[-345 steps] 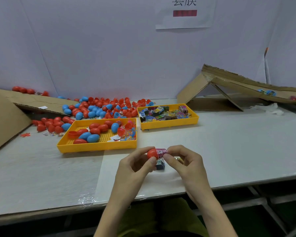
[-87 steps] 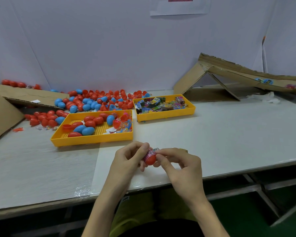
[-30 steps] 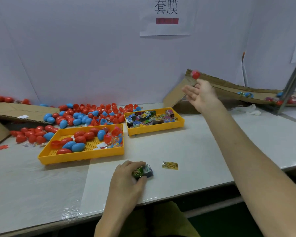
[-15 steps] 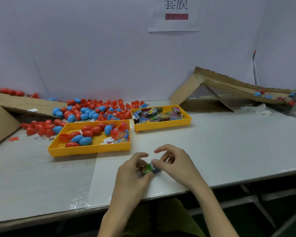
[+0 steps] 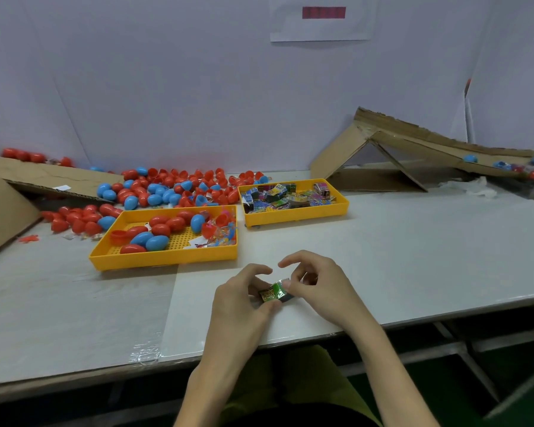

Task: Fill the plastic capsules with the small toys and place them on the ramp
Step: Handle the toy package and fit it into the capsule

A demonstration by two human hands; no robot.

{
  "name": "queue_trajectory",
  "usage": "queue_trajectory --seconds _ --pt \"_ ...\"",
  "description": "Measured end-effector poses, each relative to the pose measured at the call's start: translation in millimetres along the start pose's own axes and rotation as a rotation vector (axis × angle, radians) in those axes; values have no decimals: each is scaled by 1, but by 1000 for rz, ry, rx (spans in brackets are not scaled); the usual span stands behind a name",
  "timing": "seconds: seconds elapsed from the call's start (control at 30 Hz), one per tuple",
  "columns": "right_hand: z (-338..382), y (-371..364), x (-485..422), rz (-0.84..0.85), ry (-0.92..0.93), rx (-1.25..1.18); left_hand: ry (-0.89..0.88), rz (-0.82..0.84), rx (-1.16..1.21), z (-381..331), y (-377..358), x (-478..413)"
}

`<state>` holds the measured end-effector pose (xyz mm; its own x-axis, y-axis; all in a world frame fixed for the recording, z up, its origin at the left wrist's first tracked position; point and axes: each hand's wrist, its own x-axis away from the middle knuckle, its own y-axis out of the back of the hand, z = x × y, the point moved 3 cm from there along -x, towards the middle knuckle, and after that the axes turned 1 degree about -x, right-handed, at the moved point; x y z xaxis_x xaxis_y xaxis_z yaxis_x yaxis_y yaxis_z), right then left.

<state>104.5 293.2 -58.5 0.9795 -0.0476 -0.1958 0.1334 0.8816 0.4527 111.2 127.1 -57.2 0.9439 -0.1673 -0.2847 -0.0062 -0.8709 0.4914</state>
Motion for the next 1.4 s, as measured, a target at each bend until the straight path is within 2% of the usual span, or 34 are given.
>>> queue_trajectory --seconds 0.37,0.53,0.7,0.8,0.9,1.13,1.4 --pt "4 1 3 -62 32 -34 33 -9 -5 -2 -1 -1" --pt "-1 13 3 -233 40 -186 58 -11 -4 0 0 -2" --pt "7 13 10 -175 122 -340 62 94 2 2 1 -2" --pt "10 12 11 -119 148 -423 65 103 110 4 6 -6" --pt "13 11 12 -36 156 -434 50 78 209 3 9 -7" --pt "20 10 17 75 195 -428 -25 97 240 0 11 -3" --pt "18 12 17 60 174 -434 -17 94 235 1 9 -2"
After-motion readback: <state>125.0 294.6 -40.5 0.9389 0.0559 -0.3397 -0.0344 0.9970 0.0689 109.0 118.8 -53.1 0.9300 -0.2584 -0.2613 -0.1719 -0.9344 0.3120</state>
